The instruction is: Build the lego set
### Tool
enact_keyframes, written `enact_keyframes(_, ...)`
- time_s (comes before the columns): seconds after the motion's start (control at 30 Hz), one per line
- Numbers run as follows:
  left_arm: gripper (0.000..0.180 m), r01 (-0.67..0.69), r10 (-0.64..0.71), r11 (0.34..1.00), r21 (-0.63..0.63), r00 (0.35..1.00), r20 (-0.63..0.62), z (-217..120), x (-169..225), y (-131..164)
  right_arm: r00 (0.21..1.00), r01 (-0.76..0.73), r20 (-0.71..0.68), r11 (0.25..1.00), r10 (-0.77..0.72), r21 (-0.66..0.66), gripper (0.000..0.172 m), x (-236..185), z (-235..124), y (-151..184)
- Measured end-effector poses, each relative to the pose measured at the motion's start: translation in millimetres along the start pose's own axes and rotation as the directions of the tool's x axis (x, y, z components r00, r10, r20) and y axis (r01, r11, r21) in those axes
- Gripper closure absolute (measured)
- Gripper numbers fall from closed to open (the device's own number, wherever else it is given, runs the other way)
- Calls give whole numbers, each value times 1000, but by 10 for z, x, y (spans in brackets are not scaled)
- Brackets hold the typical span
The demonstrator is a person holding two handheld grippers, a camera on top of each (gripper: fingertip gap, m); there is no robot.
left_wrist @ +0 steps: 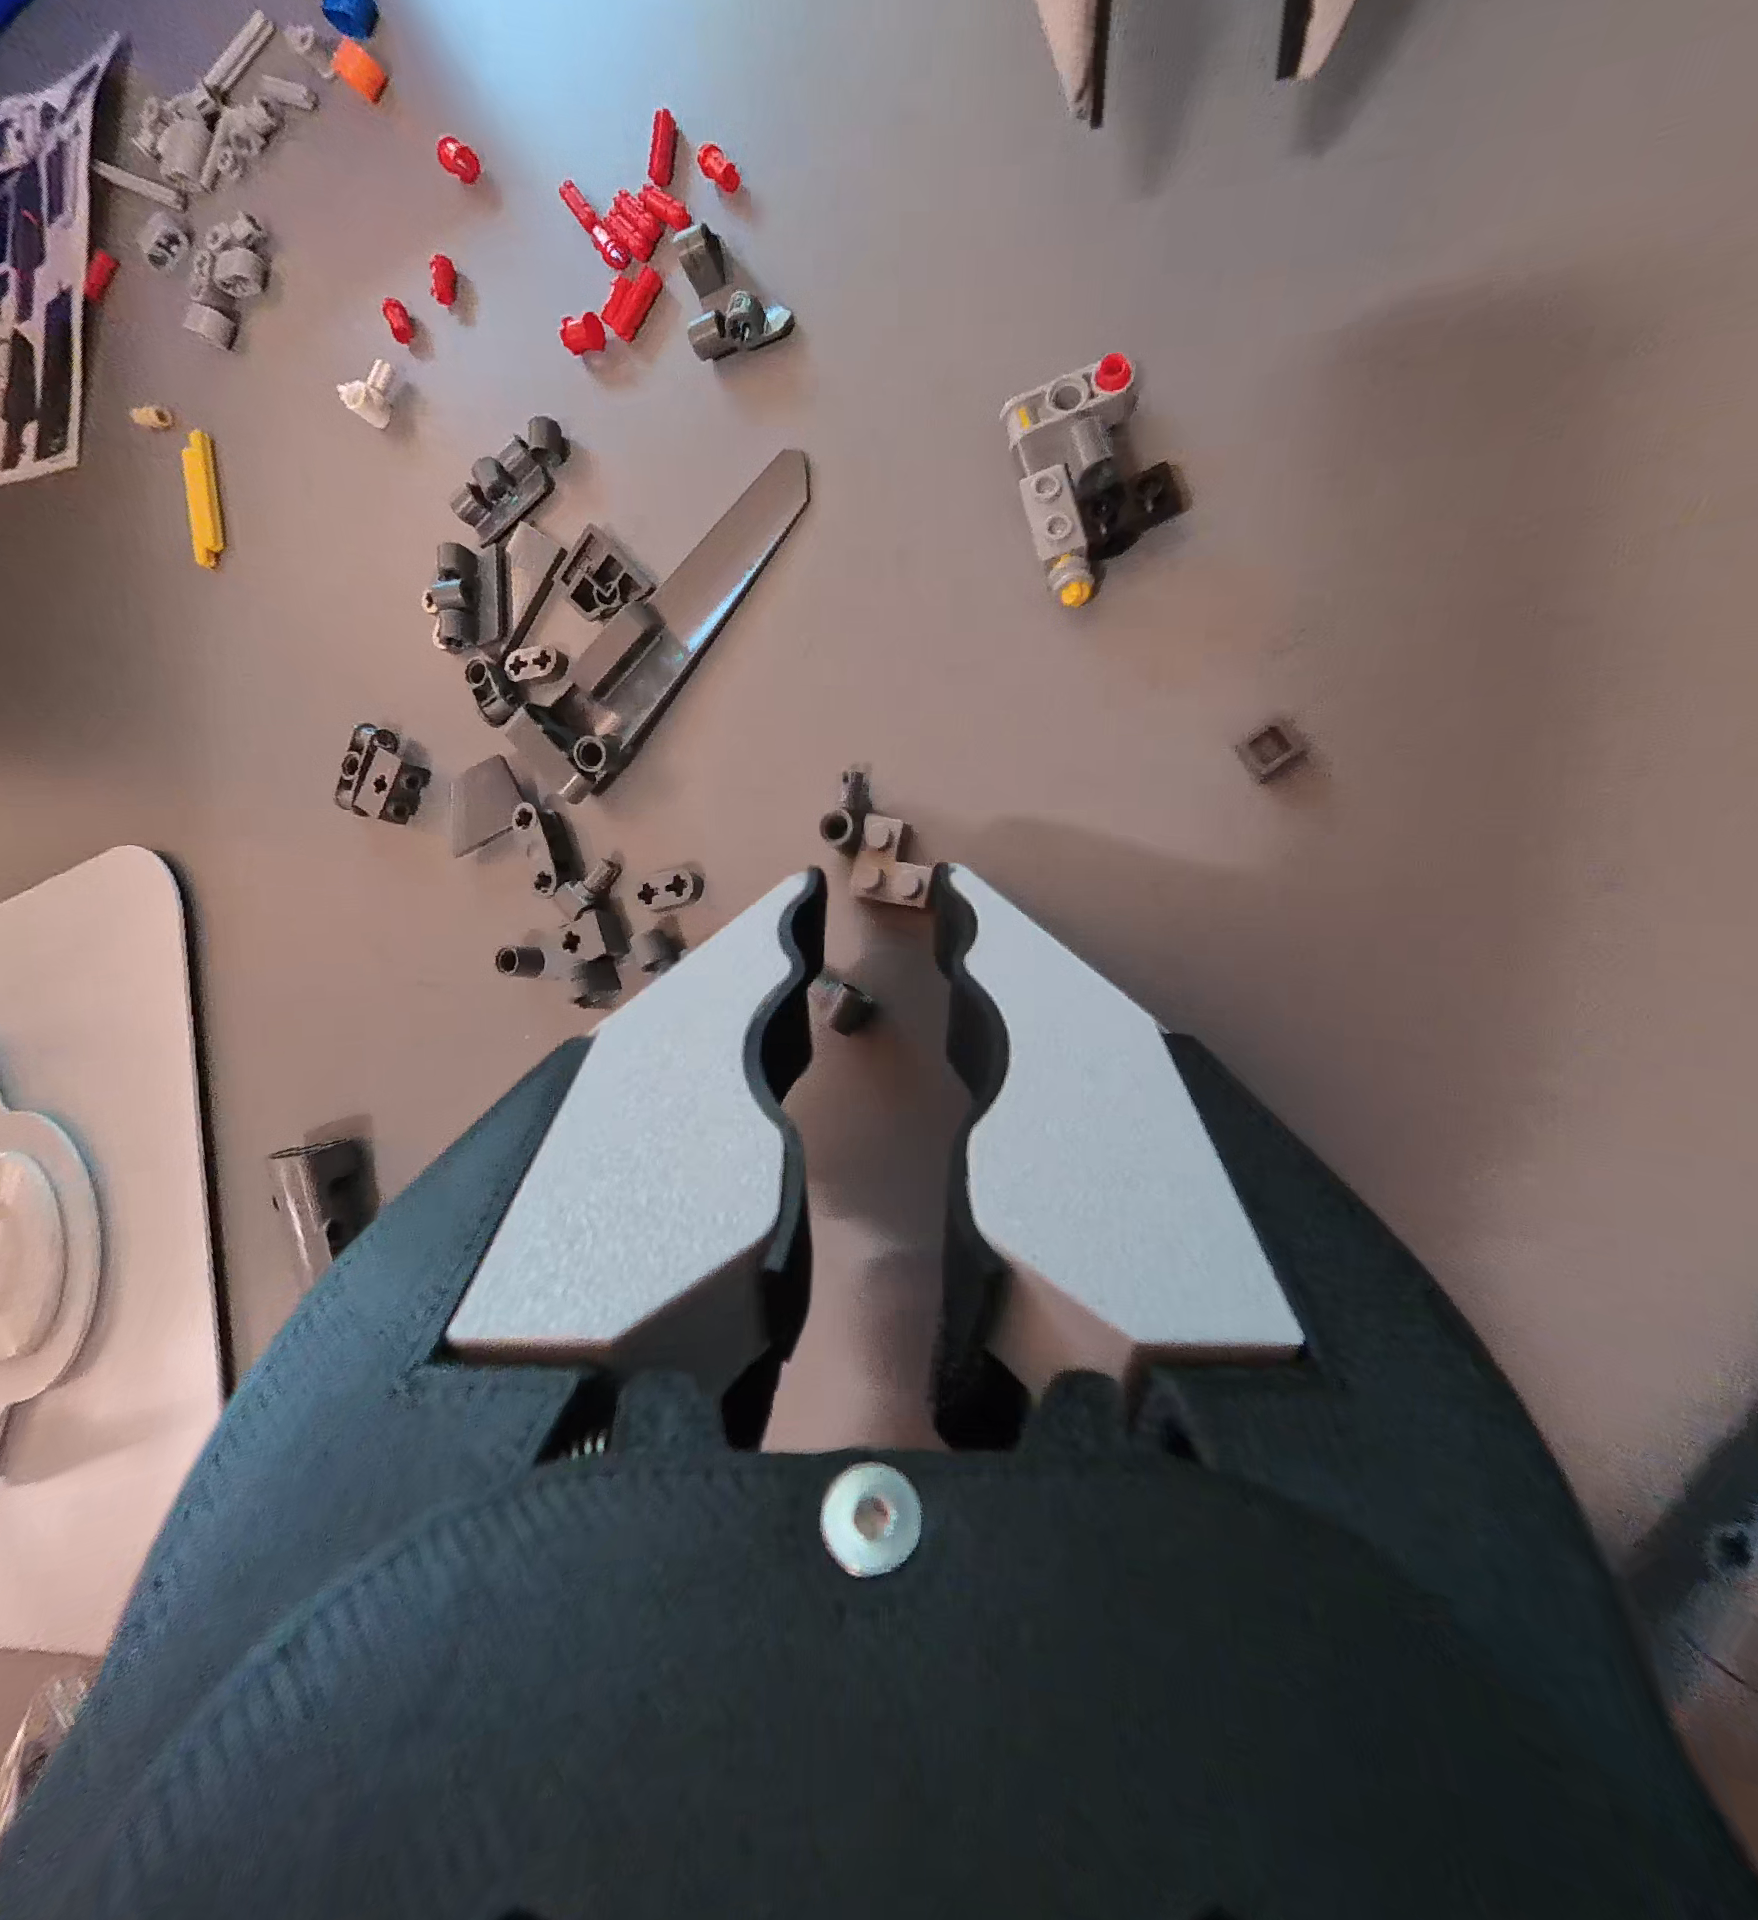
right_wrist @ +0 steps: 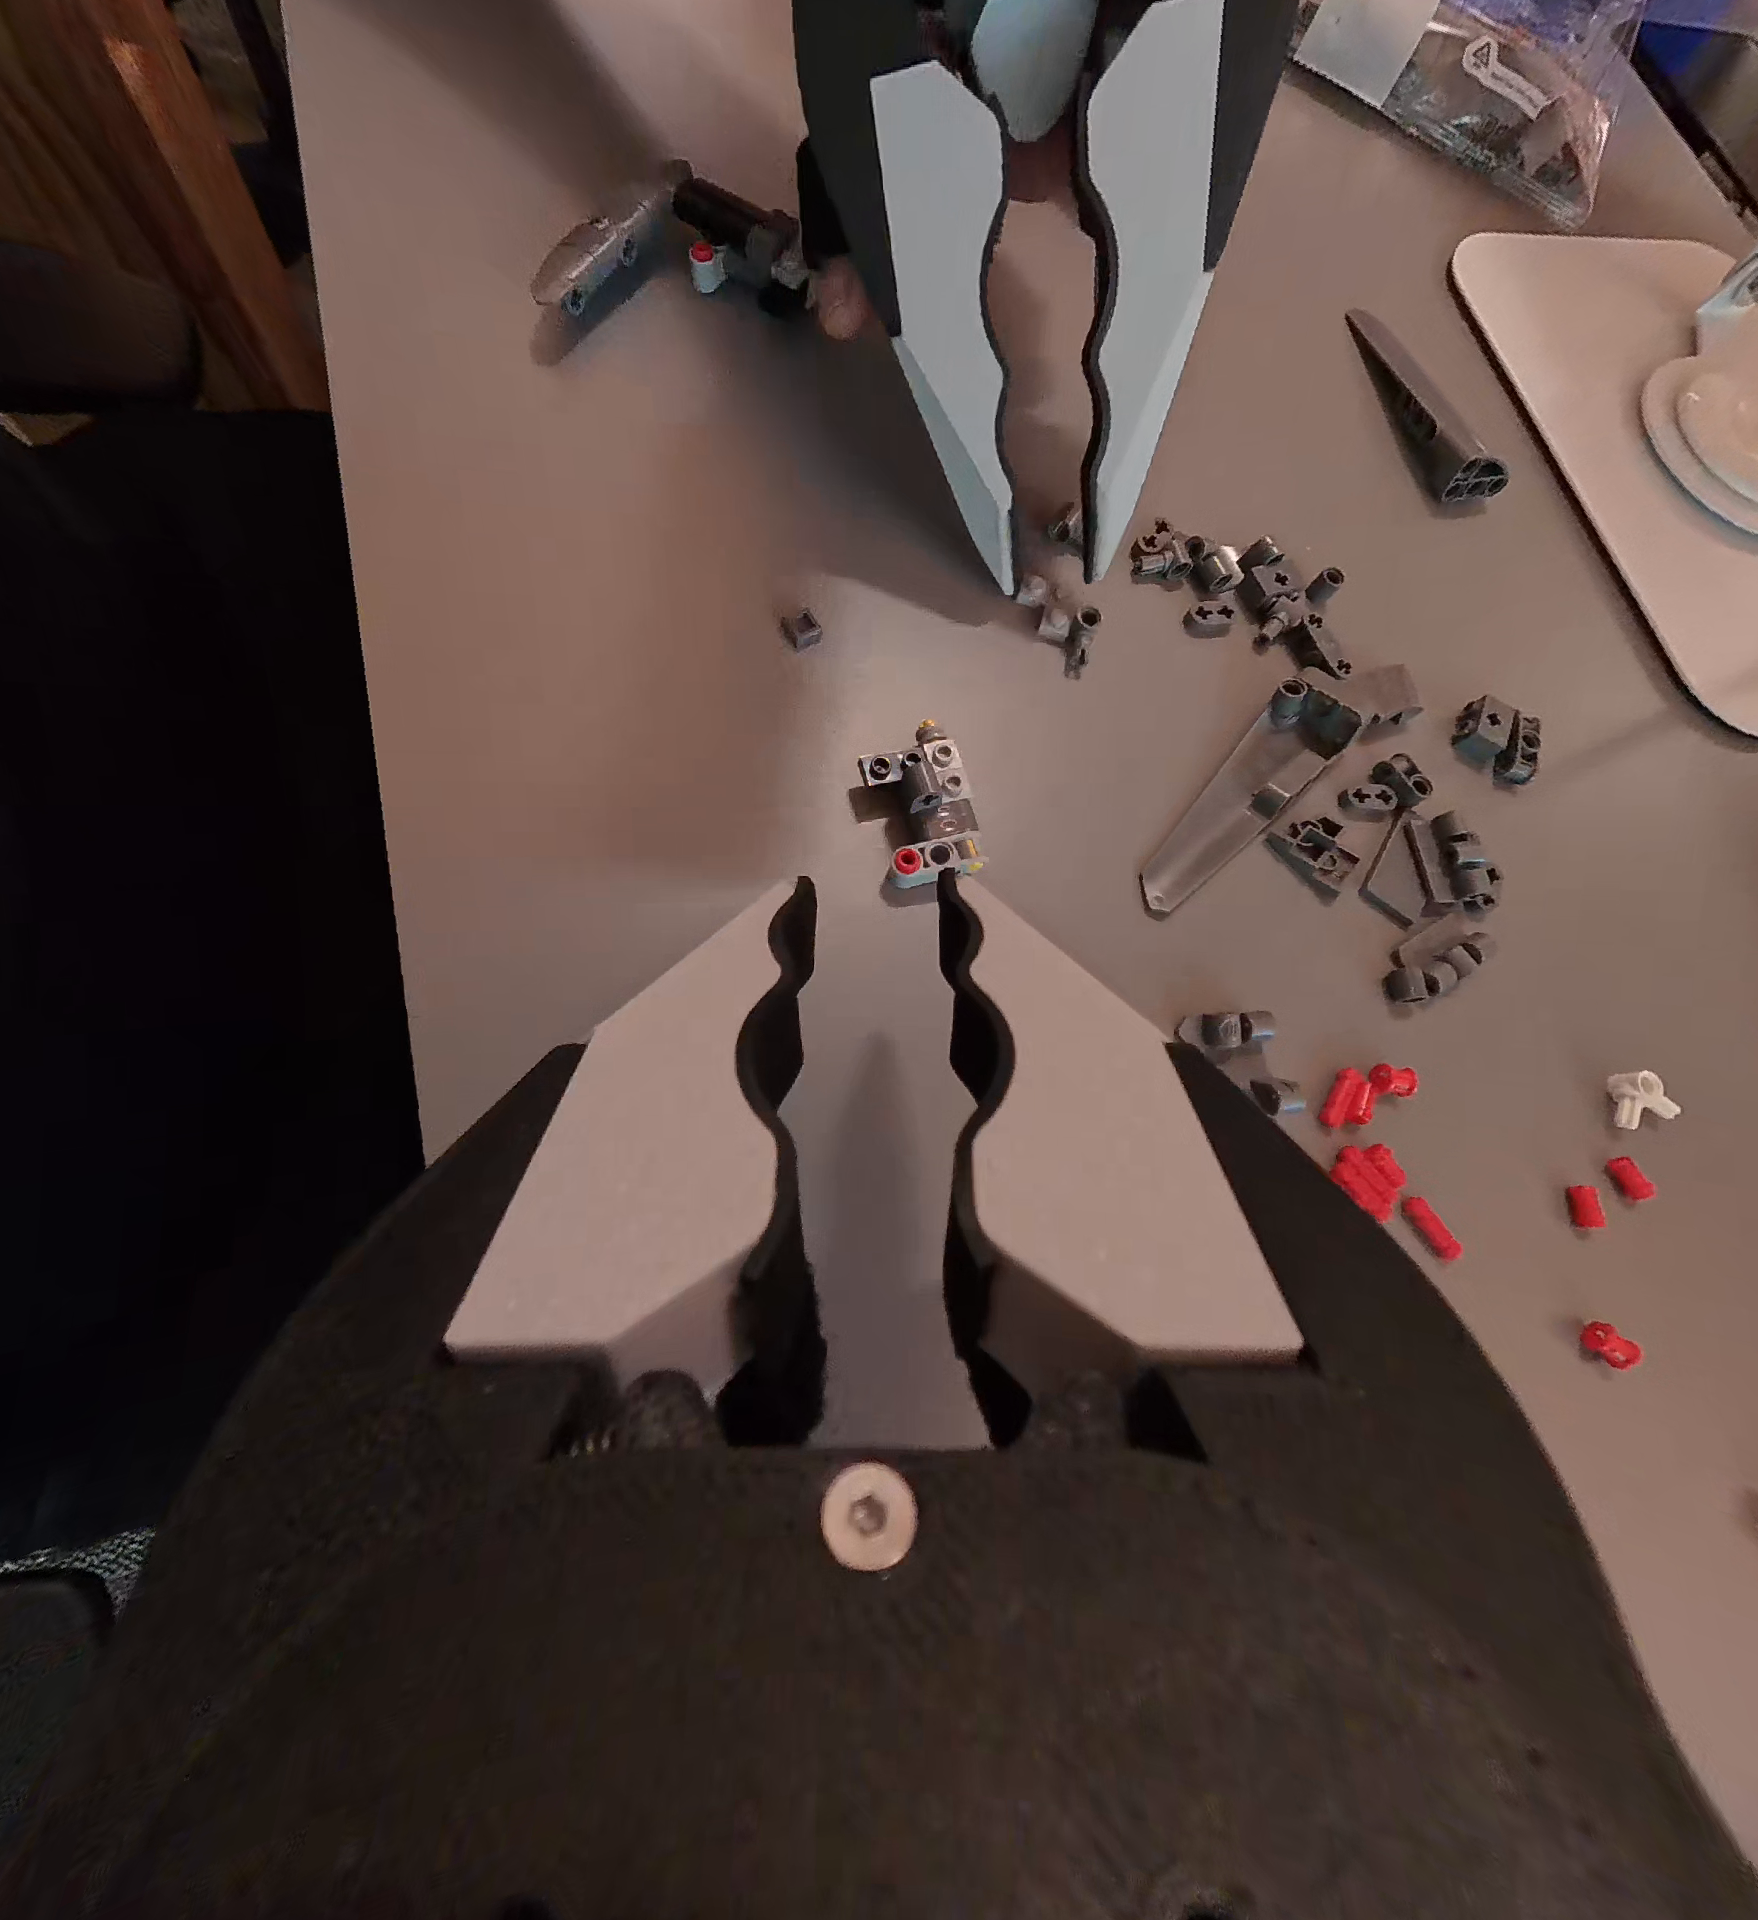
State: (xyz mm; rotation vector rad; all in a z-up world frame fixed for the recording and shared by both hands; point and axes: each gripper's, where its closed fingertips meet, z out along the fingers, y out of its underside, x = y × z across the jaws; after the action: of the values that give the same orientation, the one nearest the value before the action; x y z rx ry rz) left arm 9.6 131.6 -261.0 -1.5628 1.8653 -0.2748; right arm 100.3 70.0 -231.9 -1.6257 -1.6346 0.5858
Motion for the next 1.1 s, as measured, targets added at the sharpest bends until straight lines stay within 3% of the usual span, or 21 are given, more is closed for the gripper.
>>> enact_keyframes(0.2, 172, 10, -10, 1000, -11, 999, -31, 23, 7, 5, 1000, -2, 16, 1000, 1, 24, 153, 46, 11, 11)
enact_keyframes(0.43, 154, 16, -15, 1000, 17, 998, -56, -1, -40, -10, 999, -10, 33, 999, 9, 41, 154, 72, 16, 43)
enact_keyframes(0.87, 161, -25, 21, 1000, -9, 948, -318, 42, 40, -14, 997, -18, 72, 999, 14, 52, 155, 102, 43, 102)
enact_keyframes(1.1, 163, 17, -17, 1000, -5, 927, -375, 54, 33, -14, 996, -26, 87, 997, 19, 73, 158, 154, 15, 138)
